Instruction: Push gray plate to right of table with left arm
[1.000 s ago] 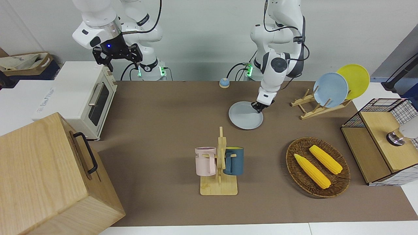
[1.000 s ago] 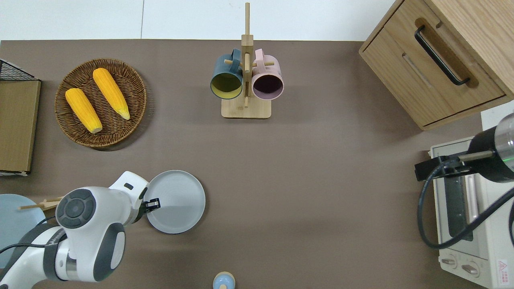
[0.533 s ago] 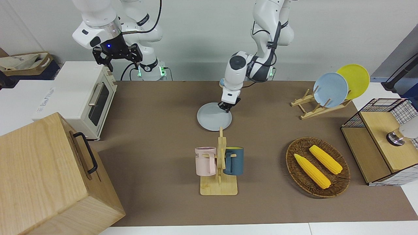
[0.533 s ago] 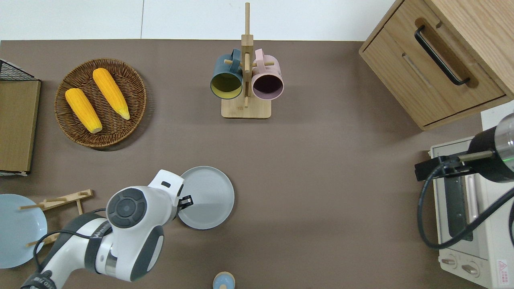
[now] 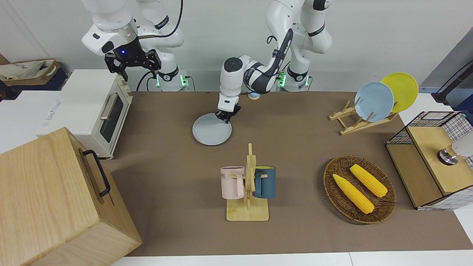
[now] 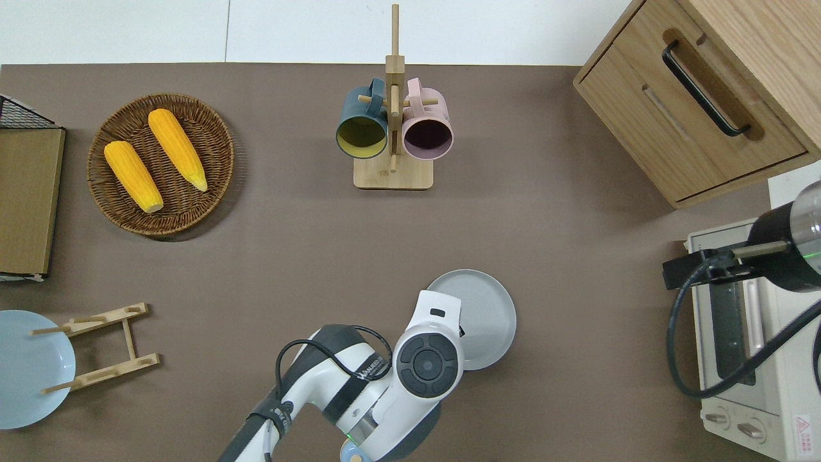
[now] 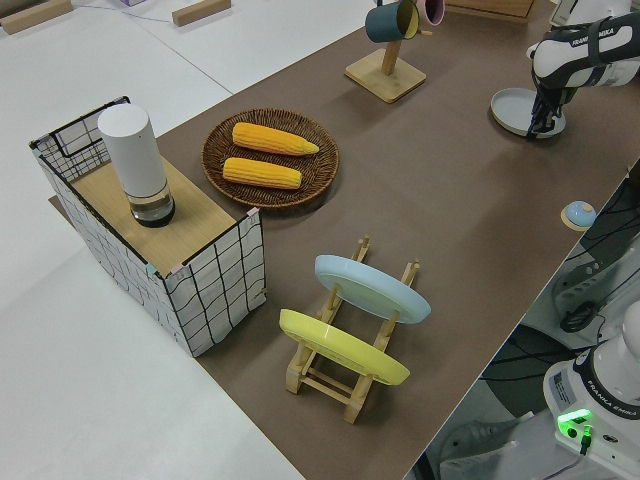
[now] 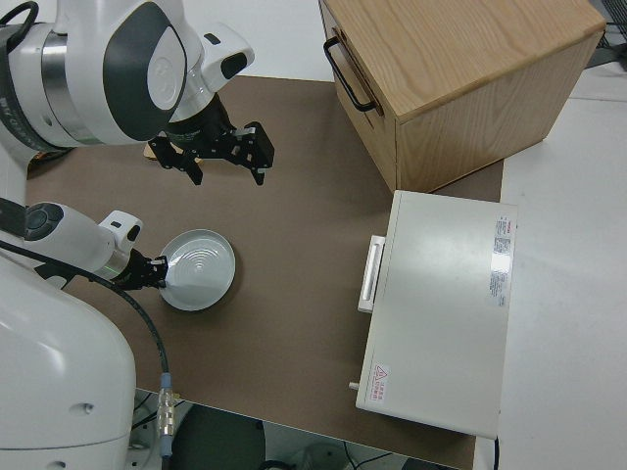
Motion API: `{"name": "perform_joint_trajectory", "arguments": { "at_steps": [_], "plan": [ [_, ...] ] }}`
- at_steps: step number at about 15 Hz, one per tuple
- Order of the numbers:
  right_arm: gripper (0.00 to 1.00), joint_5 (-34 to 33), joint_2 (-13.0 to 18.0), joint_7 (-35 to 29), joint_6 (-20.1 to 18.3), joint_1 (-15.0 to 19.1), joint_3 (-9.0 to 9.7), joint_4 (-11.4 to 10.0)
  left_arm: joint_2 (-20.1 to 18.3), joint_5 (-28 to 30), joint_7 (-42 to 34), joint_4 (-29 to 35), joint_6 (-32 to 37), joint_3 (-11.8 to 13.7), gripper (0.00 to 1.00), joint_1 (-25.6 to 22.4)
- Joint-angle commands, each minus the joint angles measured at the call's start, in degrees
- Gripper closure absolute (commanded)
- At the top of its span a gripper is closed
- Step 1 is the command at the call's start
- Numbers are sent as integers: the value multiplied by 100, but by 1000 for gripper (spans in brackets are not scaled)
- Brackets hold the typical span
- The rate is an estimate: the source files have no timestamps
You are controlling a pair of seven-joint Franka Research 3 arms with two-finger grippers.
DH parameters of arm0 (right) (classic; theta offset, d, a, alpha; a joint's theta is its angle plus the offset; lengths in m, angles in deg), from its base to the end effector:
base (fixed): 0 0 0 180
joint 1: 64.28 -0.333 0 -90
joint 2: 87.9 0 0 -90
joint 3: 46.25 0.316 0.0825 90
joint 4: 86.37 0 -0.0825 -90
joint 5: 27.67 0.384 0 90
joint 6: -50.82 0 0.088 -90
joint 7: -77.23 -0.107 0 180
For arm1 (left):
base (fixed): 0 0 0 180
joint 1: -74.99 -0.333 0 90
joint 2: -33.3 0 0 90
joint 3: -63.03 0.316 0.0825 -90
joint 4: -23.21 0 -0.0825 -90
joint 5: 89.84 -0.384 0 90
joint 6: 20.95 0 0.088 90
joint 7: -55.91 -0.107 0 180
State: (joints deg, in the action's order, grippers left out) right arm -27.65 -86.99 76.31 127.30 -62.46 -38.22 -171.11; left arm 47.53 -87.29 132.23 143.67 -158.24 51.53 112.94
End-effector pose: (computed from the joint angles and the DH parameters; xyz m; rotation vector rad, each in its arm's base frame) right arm 0.5209 0.0574 0.6561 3.1220 0.1441 -0.2004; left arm 0.3795 -0.4407 0.3076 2.9619 0.7692 -0.0742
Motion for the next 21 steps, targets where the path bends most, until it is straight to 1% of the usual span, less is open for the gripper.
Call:
{"name": "perform_joint_trajectory", "arguments": {
  "at_steps": [1, 2, 3, 4, 5, 6, 7, 11, 13, 15, 17, 21],
  "plan": [
    [17, 25, 14, -75, -90, 108, 93, 53, 300, -18, 155, -374, 62, 70, 1000, 107],
    [17, 25, 14, -67, -90, 116, 93, 53, 300, -18, 155, -374, 62, 70, 1000, 107],
    [17, 25, 14, -67, -90, 108, 93, 53, 300, -18, 146, -383, 71, 70, 858, 107],
    [17, 25, 14, -67, -90, 108, 93, 53, 300, -53, 138, -383, 71, 70, 467, 107],
    [17, 25, 14, -75, -90, 108, 93, 53, 300, -210, 138, -383, 71, 70, 297, 107],
    [17, 25, 14, -67, -90, 108, 93, 53, 309, -359, 155, -383, 71, 61, 70, 107],
    [17, 25, 14, -67, -90, 108, 93, 53, 309, -396, 164, -383, 71, 70, 9, 107],
    [17, 25, 14, -67, -90, 108, 93, 53, 291, -405, 138, -383, 106, 70, 5, 107],
    [17, 25, 14, -67, -90, 108, 93, 53, 195, -483, 24, -392, 359, 87, 5, 72],
    [17, 25, 14, -67, -90, 108, 93, 53, -76, -711, -282, -383, 763, 157, 5, 46],
    [17, 25, 14, -67, -90, 108, 93, 53, -419, -713, -765, -392, 1193, 245, 5, -112],
    [17, 25, 14, -67, -90, 108, 93, 53, -1096, -520, -2171, -497, 2230, 289, 5, -797]
  ]
}}
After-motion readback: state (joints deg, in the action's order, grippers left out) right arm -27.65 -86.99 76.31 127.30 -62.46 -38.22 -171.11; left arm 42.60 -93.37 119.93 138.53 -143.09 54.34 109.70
